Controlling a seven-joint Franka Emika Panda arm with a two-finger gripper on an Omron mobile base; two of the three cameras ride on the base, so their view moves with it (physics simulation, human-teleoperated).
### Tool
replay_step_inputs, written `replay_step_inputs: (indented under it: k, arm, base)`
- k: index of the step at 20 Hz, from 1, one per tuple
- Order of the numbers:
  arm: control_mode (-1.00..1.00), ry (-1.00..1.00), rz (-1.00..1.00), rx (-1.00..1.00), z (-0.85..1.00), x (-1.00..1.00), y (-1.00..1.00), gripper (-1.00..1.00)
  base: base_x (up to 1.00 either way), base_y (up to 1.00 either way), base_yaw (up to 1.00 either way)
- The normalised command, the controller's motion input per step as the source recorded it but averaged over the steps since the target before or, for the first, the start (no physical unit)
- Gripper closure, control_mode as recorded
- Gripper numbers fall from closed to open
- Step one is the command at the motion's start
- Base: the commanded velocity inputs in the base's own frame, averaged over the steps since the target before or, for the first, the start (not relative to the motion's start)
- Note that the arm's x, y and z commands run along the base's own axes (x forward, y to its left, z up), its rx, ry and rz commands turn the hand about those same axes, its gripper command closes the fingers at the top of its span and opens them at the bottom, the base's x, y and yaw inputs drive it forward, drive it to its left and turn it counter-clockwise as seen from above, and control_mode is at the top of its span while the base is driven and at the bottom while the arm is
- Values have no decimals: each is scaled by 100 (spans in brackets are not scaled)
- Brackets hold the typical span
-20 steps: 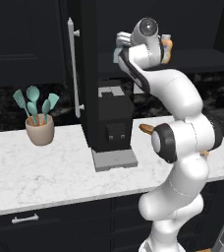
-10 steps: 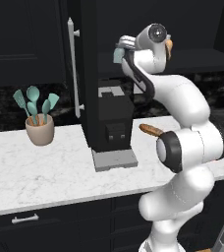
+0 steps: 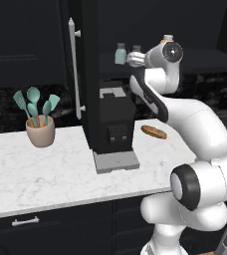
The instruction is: Put the shaker and condiment bottle from the counter next to their counterparts in the cabinet.
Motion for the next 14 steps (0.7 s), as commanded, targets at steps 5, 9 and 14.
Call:
replay_step_inputs:
  k: [5, 9, 14]
  arm:
    - [-100, 0, 0, -2, -34, -74, 0, -100]
    - [-100, 0, 0, -4, -41, -72, 0, -100]
    - [-100, 11, 0, -3, -53, -44, -5, -100]
  base:
    - [0, 0, 0]
    - [0, 0, 0]
    - [0, 0, 0]
